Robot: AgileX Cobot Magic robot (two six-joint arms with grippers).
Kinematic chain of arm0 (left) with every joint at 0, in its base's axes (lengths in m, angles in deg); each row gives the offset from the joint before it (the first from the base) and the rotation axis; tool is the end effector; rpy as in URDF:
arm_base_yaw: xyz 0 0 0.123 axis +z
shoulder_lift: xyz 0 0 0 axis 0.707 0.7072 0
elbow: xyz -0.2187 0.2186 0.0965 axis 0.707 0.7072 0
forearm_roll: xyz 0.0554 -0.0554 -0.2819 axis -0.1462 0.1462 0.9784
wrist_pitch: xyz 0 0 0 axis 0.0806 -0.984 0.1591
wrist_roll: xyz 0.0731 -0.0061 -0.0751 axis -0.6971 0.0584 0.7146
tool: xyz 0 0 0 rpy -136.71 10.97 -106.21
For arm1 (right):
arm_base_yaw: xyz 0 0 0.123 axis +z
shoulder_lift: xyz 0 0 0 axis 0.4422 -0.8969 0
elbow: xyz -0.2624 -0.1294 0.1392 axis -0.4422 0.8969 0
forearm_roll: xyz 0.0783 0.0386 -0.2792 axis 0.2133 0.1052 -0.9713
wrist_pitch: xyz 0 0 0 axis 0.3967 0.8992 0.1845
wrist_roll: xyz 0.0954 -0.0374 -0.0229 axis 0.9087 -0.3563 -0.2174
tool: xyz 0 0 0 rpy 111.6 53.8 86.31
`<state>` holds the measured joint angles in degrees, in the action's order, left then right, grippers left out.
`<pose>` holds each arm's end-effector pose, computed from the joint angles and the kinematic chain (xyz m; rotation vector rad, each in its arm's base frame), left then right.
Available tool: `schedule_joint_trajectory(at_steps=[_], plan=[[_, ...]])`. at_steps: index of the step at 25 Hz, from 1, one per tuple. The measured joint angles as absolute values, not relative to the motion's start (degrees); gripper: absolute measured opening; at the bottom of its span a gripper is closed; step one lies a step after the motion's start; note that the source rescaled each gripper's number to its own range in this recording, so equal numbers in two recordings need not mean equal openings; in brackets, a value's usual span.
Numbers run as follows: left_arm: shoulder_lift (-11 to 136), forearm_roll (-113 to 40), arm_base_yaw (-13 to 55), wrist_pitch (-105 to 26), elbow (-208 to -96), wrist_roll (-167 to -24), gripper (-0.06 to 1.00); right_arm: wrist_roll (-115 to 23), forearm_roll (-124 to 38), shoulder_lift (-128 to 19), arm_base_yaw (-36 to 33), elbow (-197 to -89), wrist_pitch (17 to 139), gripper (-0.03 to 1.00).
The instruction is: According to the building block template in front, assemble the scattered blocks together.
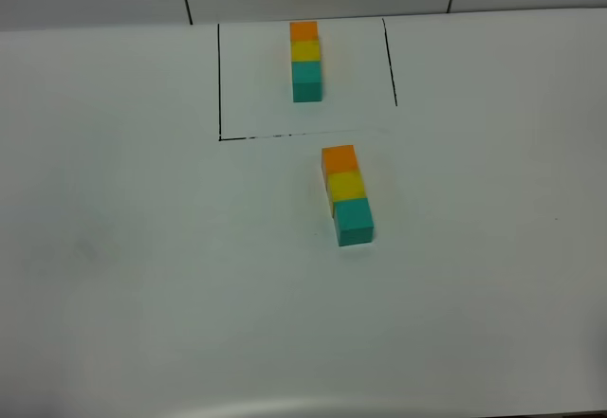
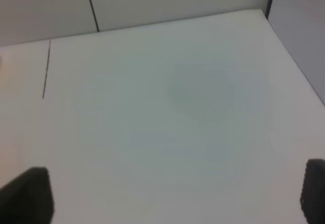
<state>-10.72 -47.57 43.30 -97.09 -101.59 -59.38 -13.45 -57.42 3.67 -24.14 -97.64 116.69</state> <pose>0.0027 -0.0044 0.2923 0.0027 2.0408 -0.0937 0.0523 -0.0071 0.3426 0.1142 1.9673 0.0029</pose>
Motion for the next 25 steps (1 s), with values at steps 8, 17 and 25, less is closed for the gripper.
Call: schedule_joint_trajectory(at_steps=[8, 17, 25], plan=[[-10.72, -47.57, 43.30, -97.09, -101.59, -59.38, 0.67, -13.96, -57.43, 16.13, -24.14, -92.56, 126.90, 1.00], [-10.72, -47.57, 43.30, -97.09, -101.59, -59.38, 0.67, -13.96, -56.03, 19.01, -24.14, -92.00, 128.36, 0.89], [-10.72, -47.57, 43.30, -97.09, -101.59, -59.38, 0.67, -14.19, -54.82, 19.06, -24.14, -91.50, 129.22, 0.71]])
